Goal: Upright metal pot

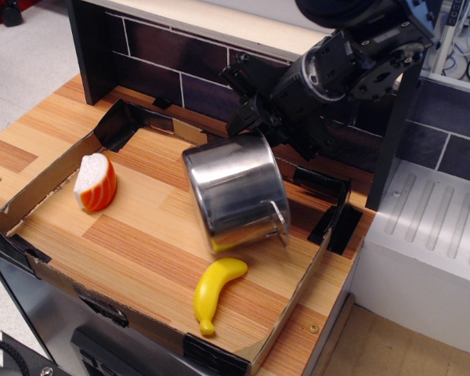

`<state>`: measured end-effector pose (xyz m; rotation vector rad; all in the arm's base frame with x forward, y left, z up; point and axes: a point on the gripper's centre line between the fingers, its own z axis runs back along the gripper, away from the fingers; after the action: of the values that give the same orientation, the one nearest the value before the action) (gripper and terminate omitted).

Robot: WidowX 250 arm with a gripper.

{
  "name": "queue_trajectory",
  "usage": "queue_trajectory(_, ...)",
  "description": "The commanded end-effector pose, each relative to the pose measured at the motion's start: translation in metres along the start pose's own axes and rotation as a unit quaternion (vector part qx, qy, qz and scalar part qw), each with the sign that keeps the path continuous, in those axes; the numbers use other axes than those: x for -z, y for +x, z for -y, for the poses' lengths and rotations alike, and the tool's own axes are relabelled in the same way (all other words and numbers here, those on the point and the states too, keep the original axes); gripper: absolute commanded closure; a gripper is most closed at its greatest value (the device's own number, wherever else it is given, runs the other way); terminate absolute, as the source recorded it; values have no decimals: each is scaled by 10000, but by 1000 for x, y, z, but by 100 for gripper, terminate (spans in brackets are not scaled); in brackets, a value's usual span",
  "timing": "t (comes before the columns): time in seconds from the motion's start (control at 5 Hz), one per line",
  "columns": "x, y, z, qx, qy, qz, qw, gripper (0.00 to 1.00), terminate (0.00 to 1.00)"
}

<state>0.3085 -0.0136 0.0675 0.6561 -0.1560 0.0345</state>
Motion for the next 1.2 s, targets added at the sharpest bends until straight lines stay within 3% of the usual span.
queue_trajectory(0.0,-4,2,-27,-110,-219,385,9990,100,0)
queue_trajectory(0.2,0,3,-44,-85,-250,739,9969,100,0)
queue_trajectory(0.4,0,14,-62,-475,-328,985,9935,100,0)
queue_trajectory(0.6,-1,23,-76,-1254,-845,1095,9824,100,0)
queue_trajectory(0.8,2,22,-76,-1746,-1385,1216,9672,100,0)
queue_trajectory(1.0,3,16,-79,-2263,-1899,1796,9383,100,0)
